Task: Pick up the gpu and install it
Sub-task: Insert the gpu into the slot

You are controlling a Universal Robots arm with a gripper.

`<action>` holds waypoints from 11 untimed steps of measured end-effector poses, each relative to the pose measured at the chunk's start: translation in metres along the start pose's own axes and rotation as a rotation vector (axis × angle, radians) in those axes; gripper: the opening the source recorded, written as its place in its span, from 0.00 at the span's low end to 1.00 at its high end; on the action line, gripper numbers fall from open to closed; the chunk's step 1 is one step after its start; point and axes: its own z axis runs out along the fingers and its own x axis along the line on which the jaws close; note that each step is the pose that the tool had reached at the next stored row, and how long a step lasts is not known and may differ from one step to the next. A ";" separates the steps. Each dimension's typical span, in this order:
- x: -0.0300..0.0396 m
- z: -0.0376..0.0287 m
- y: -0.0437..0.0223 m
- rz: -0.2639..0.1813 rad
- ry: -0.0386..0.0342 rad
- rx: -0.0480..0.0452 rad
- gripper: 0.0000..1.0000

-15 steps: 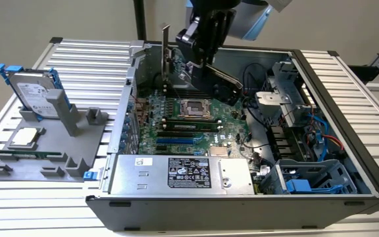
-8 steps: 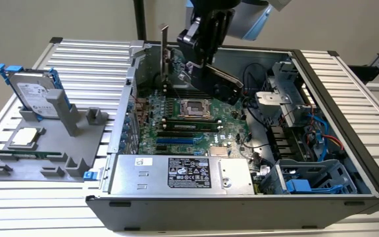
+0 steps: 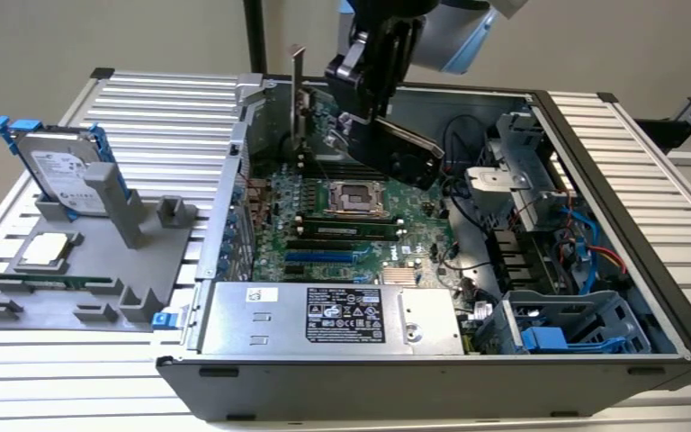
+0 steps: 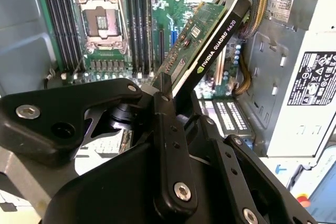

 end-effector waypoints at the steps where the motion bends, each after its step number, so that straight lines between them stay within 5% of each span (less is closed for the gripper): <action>1: 0.0000 0.0000 0.0000 -0.005 0.0001 -0.0001 0.00; 11: 0.0000 0.0000 0.0000 -0.045 0.0006 -0.0012 0.00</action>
